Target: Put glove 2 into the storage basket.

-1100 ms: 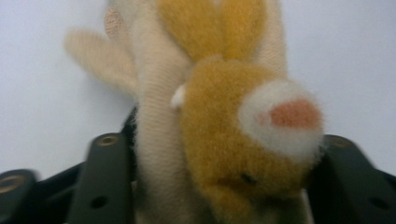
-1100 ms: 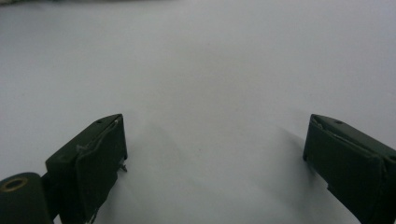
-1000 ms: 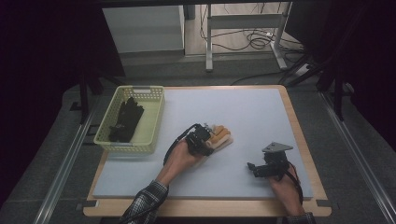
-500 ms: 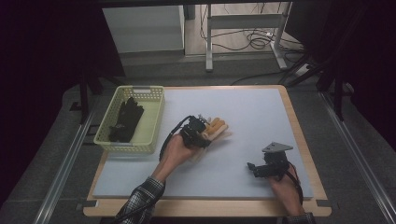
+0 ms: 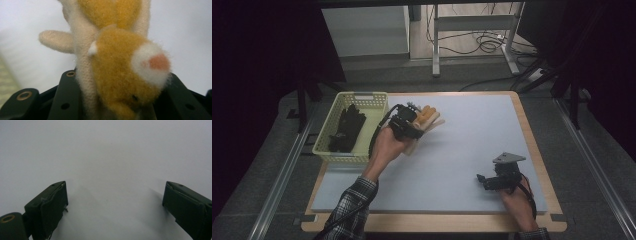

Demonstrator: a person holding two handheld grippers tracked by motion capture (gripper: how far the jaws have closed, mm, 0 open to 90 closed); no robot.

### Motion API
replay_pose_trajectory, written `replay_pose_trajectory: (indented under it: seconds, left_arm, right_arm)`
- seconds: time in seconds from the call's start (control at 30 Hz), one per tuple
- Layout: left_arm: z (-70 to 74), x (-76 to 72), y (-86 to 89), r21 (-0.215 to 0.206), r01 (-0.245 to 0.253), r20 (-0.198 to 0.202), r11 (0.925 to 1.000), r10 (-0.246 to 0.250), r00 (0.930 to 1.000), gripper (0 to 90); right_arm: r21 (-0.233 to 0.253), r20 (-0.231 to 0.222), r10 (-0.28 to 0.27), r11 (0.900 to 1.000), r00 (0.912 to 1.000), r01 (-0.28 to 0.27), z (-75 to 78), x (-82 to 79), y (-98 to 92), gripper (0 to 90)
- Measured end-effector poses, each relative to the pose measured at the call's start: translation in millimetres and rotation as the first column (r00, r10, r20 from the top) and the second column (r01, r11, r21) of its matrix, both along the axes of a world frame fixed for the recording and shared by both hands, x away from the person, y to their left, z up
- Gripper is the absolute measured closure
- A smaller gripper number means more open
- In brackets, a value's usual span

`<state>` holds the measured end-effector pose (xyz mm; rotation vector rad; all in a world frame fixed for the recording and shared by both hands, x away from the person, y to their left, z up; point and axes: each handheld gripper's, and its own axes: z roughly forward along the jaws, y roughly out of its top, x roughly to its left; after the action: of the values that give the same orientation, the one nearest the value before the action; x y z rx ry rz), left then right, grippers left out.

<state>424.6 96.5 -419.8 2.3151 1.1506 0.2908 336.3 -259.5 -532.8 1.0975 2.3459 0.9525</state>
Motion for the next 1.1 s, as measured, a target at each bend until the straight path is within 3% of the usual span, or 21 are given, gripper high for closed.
replay_pose_trajectory:
  seconds: [0.13, 0.27, 0.43, 0.57, 0.63, 0.83, 1.1]
  left_arm:
    - [11.5, 6.3, 20.3, 0.009, -0.067, 0.016, 0.9977, 0.067, 0.9976, 57.4]
    - [20.5, 11.8, 44.5, 0.015, -0.140, 0.034, 0.9900, 0.140, 0.9896, 57.2]
    - [27.1, 17.9, 79.1, 0.017, -0.230, 0.047, 0.9730, 0.229, 0.9723, 57.0]
    - [27.2, 22.9, 105.3, 0.017, -0.304, 0.048, 0.9526, 0.303, 0.9519, 56.9]
    - [25.2, 25.9, 119.7, 0.029, -0.338, 0.049, 0.9405, 0.337, 0.9403, 56.8]
    - [13.4, 32.6, 145.4, 0.049, -0.394, 0.029, 0.9176, 0.393, 0.9189, 56.6]
    - [-18.5, 46.2, 160.3, 0.085, -0.436, -0.010, 0.8958, 0.439, 0.8987, 56.1]
  right_arm:
    - [0.000, 0.000, 0.000, 1.000, 1.0000, 0.000, 0.0, 0.0, 0.0, 5.9]
    - [0.001, 0.000, 0.000, 1.000, 1.0000, 0.000, 0.0, 0.0, 0.0, 5.9]
    - [0.000, 0.001, 0.001, 1.000, 1.0000, -0.001, -0.1, 0.1, -0.2, 5.9]
    - [0.000, 0.001, 0.002, 1.000, 1.0000, -0.002, -0.1, 0.2, -0.2, 5.9]
    - [-0.001, 0.001, 0.002, 1.000, 1.0000, -0.002, -0.1, 0.2, -0.2, 5.9]
    - [0.001, -0.001, 0.001, 1.000, 1.0000, -0.001, 0.0, 0.2, -0.1, 5.9]
    - [0.000, 0.000, 0.002, 1.000, 1.0000, -0.002, -0.1, 0.4, -0.3, 5.9]
